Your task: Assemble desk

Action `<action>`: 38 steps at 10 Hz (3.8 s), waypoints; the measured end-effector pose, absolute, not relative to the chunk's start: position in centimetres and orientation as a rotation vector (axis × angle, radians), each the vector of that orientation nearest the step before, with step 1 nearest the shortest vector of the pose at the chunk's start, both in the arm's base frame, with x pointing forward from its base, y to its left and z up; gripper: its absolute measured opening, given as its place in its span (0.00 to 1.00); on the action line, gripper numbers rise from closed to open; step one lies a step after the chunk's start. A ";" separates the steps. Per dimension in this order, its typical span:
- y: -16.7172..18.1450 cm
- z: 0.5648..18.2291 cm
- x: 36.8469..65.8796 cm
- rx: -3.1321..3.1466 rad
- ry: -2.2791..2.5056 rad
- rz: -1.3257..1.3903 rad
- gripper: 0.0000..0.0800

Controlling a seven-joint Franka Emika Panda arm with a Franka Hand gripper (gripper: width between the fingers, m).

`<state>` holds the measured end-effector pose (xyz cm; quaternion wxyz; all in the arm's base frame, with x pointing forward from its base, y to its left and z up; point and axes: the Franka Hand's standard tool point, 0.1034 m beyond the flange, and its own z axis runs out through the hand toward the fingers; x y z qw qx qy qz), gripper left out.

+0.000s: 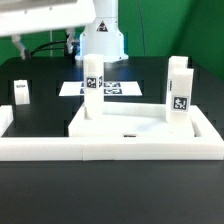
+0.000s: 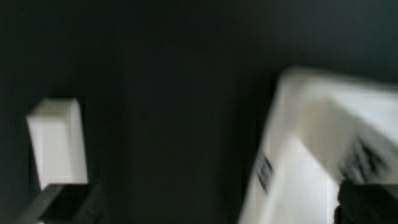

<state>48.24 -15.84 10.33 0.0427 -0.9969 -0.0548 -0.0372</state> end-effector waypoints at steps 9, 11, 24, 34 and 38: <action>-20.0 5.8 45.3 -3.057 -0.371 0.558 0.81; -19.2 5.9 44.8 -3.021 -0.327 0.801 0.81; -22.6 1.5 40.3 -2.848 -0.309 1.395 0.81; -22.7 1.5 40.0 -2.847 -0.302 1.395 0.36; -22.4 5.7 43.1 -2.837 -0.298 1.374 0.36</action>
Offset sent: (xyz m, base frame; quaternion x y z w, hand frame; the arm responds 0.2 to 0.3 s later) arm 0.0000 0.0000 0.0000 0.0000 -0.0650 0.0000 0.9979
